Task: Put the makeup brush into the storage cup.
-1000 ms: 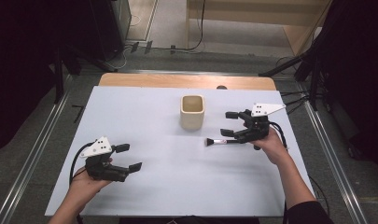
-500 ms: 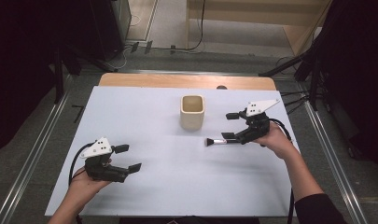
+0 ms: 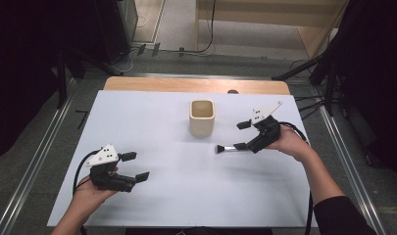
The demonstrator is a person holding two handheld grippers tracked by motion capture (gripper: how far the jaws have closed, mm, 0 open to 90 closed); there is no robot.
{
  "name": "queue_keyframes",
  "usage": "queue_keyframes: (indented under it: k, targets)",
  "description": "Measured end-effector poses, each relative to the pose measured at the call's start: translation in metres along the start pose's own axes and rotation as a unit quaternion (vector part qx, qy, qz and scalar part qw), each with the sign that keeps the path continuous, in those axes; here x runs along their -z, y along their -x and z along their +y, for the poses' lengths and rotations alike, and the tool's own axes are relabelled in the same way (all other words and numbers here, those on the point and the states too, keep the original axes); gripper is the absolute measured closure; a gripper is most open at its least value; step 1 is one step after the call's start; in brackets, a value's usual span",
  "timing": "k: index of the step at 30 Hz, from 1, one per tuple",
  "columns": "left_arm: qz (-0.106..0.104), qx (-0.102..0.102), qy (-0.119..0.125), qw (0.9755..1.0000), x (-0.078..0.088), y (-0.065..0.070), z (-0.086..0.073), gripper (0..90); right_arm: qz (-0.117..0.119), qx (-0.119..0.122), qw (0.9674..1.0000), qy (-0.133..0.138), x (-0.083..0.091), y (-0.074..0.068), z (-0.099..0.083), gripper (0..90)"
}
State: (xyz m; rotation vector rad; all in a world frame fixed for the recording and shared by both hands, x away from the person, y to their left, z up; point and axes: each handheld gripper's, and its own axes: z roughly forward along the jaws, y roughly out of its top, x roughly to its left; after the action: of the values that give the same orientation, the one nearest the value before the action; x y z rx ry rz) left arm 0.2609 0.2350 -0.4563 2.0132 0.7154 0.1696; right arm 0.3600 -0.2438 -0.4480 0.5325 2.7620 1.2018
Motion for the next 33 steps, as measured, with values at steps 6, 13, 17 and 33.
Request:
queue_keyframes:
  k: [6,13,17,33]
  targets:
    - [0.001,0.000,-0.005,1.0000,-0.001,0.000,0.000,14.1,0.007,0.013,0.9981,-0.060,-0.004,0.000,0.004,19.0]
    - [0.002,-0.002,-0.007,1.0000,-0.001,0.000,0.000,14.1,0.016,0.034,0.9935,-0.107,-0.010,-0.002,0.010,18.9]
    - [0.001,-0.004,-0.009,1.0000,-0.002,0.001,0.000,14.1,0.012,0.048,0.9885,-0.143,-0.013,-0.004,0.013,18.8]
    - [0.001,-0.004,-0.009,0.9999,-0.002,0.001,-0.001,14.1,0.006,0.067,0.9741,-0.216,-0.018,-0.003,0.020,19.0]
